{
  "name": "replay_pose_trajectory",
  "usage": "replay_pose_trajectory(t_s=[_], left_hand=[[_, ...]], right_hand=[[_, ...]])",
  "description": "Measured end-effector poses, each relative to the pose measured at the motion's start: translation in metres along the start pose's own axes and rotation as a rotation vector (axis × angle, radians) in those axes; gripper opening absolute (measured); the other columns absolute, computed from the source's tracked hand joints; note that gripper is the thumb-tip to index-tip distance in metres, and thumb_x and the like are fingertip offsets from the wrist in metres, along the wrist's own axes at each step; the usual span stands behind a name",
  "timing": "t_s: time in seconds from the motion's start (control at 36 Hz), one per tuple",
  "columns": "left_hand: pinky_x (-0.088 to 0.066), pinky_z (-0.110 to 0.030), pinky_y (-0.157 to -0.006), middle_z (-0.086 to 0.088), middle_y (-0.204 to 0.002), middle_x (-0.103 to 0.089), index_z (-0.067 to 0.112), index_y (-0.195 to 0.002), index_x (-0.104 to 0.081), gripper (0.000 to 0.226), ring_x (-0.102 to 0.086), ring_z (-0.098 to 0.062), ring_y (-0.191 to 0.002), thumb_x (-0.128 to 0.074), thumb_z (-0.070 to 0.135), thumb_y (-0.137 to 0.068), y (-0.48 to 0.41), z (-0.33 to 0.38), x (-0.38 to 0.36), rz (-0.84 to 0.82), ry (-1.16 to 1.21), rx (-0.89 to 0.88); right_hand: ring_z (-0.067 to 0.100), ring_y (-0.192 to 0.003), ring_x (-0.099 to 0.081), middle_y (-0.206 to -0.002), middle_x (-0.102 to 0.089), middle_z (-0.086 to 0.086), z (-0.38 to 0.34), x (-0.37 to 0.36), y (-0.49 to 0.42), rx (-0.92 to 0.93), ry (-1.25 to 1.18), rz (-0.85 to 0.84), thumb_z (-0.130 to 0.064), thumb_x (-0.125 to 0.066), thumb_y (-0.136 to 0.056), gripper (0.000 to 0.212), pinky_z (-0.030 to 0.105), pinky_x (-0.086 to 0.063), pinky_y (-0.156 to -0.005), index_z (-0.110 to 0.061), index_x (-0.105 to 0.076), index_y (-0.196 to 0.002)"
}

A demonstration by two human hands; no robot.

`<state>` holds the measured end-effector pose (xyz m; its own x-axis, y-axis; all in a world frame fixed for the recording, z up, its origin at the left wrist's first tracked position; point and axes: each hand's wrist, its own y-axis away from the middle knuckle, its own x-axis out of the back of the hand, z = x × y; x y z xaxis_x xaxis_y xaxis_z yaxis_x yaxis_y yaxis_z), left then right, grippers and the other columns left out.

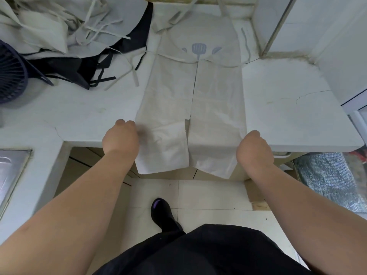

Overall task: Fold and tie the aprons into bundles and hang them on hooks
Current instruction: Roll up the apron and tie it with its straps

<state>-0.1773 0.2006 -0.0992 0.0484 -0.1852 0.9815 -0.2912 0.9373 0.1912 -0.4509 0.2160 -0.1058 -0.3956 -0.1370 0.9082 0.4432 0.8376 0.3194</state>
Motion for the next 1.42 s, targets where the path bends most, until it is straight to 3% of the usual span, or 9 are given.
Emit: replay_pose_trajectory(t_s=[0.22,0.33,0.5,0.69,0.86,1.03,1.14,1.28,1.42], left_hand=[[-0.041,-0.048,-0.08,-0.031,-0.114,-0.047,-0.01,-0.117,-0.048,0.036,-0.048,-0.044,-0.097,-0.058,0.007,-0.087,0.024,0.004,-0.035,0.368,0.429,-0.062],[-0.035,-0.041,-0.098,-0.018,-0.125,-0.041,-0.002,-0.132,-0.031,0.054,-0.038,-0.033,-0.117,-0.059,0.021,-0.09,0.038,0.008,-0.051,0.195,0.894,0.259],[-0.035,-0.029,-0.084,-0.003,-0.109,-0.049,0.007,-0.138,-0.015,0.069,-0.048,-0.021,-0.1,-0.061,0.028,-0.09,0.039,0.007,-0.056,0.071,1.187,0.388],[-0.039,-0.03,-0.073,0.003,-0.088,-0.051,0.011,-0.11,-0.041,0.027,-0.051,-0.021,-0.085,-0.051,0.031,-0.096,0.037,0.007,-0.057,0.017,1.08,0.392],[-0.032,-0.029,-0.057,0.0,-0.072,-0.047,0.002,-0.097,-0.053,0.031,-0.042,-0.021,-0.071,-0.04,0.03,-0.1,0.038,-0.001,-0.056,0.1,1.037,0.304],[-0.037,-0.021,-0.057,0.004,-0.078,-0.052,0.009,-0.098,-0.054,0.026,-0.047,-0.01,-0.066,-0.052,0.035,-0.095,0.044,0.001,-0.053,0.047,1.064,0.234],[-0.04,-0.022,-0.058,0.008,-0.084,-0.054,0.015,-0.104,-0.05,0.027,-0.054,-0.015,-0.077,-0.06,0.036,-0.091,0.049,0.009,-0.05,0.006,1.099,0.24],[-0.047,-0.035,-0.084,0.001,-0.111,-0.054,0.014,-0.125,-0.044,0.062,-0.054,-0.024,-0.104,-0.069,0.048,-0.08,0.05,0.01,-0.05,-0.104,0.912,0.257],[-0.027,-0.05,-0.107,-0.014,-0.147,-0.024,0.014,-0.145,-0.024,0.099,-0.025,-0.034,-0.135,-0.072,0.059,-0.071,0.056,0.016,-0.042,0.18,0.509,0.153]], right_hand=[[0.037,-0.081,-0.057,-0.077,-0.051,0.01,0.011,-0.004,0.001,0.022,-0.265,0.056,-0.022,-0.037,-0.099,0.025,0.038,-0.042,-0.067,0.0,-0.033,-0.11],[0.027,-0.076,-0.052,-0.071,-0.047,0.001,0.017,-0.017,0.01,0.003,-0.483,-0.041,-0.028,-0.049,-0.094,0.036,0.031,-0.037,-0.067,-0.006,-0.023,-0.105],[0.02,-0.096,-0.045,-0.106,-0.04,0.004,0.024,-0.026,0.01,-0.084,-0.768,-0.079,-0.02,-0.062,-0.09,0.071,0.023,-0.032,-0.08,-0.003,-0.012,-0.137],[0.027,-0.084,-0.058,-0.085,-0.055,0.007,0.038,-0.035,0.002,0.025,-0.652,-0.018,-0.02,-0.054,-0.094,0.024,0.029,-0.041,-0.065,0.0,-0.048,-0.106],[0.018,-0.066,-0.041,-0.067,-0.045,0.004,0.053,-0.026,0.004,0.103,-0.557,0.025,-0.023,-0.042,-0.1,0.035,0.03,-0.028,-0.055,-0.007,-0.045,-0.07],[0.025,-0.073,-0.048,-0.075,-0.052,0.011,0.056,-0.02,0.004,0.108,-0.561,-0.041,-0.03,-0.048,-0.098,0.035,0.032,-0.034,-0.059,-0.002,-0.05,-0.076],[0.03,-0.098,-0.061,-0.105,-0.065,0.012,0.051,-0.019,0.004,0.062,-0.631,-0.14,-0.034,-0.048,-0.097,0.033,0.048,-0.051,-0.089,-0.005,-0.061,-0.106],[0.028,-0.109,-0.058,-0.117,-0.06,0.007,0.048,-0.024,0.0,-0.008,-0.638,-0.254,-0.041,-0.057,-0.092,0.048,0.045,-0.048,-0.095,-0.007,-0.049,-0.126],[0.032,-0.129,-0.035,-0.14,-0.033,0.015,0.037,-0.009,0.005,0.085,-0.29,0.164,-0.051,-0.063,-0.082,0.084,0.044,-0.036,-0.102,-0.003,-0.027,-0.14]])
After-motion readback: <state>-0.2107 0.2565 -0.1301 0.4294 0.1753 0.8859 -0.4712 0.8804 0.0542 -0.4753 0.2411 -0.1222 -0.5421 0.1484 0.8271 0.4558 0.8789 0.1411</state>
